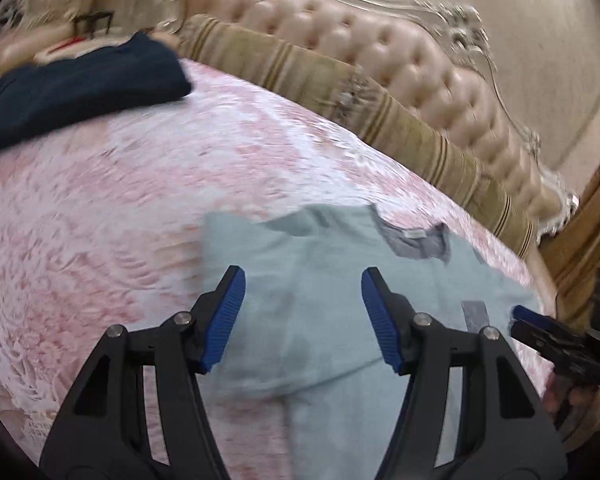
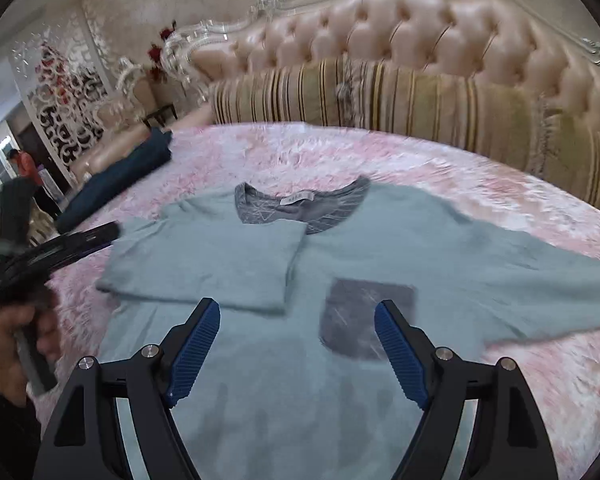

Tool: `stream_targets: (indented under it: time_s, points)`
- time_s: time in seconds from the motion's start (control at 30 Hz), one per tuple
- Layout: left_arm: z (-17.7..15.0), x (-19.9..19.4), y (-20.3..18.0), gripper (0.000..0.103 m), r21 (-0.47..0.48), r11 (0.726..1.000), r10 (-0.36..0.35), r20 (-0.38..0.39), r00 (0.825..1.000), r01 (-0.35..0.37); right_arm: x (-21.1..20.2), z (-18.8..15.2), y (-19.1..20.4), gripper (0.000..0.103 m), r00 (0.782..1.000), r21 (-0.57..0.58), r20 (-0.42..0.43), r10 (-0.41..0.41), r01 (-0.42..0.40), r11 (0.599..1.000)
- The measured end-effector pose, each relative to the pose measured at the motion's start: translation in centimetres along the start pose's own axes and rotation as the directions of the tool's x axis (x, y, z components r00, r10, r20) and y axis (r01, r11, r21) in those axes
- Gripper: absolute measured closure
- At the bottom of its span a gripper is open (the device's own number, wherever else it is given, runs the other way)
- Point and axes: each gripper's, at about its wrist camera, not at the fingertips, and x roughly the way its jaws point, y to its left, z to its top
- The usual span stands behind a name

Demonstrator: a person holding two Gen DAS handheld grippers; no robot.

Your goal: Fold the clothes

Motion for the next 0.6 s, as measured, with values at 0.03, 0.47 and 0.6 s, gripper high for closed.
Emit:
stream_targets:
  time_s: [0.03, 0.47, 0.6]
  points:
    - [-0.2, 0.1, 0.6, 0.039, -0.01, 1.0, -0.003, 0.0, 1.0, 0.003, 1.0, 0.5, 0.2, 0.022, 1.0, 0.016, -0.017, 0.02, -0.02, 1.0]
    - [0.3, -1.2, 2.8, 0.039, -0.068, 0.997, -0.027, 0.06, 0.998, 0.032, 7.0, 1.0, 0.2, 0.025, 0.987, 0.122, -0.154, 0.038, -0.019, 0.992]
    - [0.2, -1.2, 3.4, 0.039, -0.088, 0.996, -0.028, 0.065, 0.998, 0.033, 7.1, 1.0, 0.2, 0.045, 0.986, 0.122, -0.163, 0.024, -0.004, 0.993]
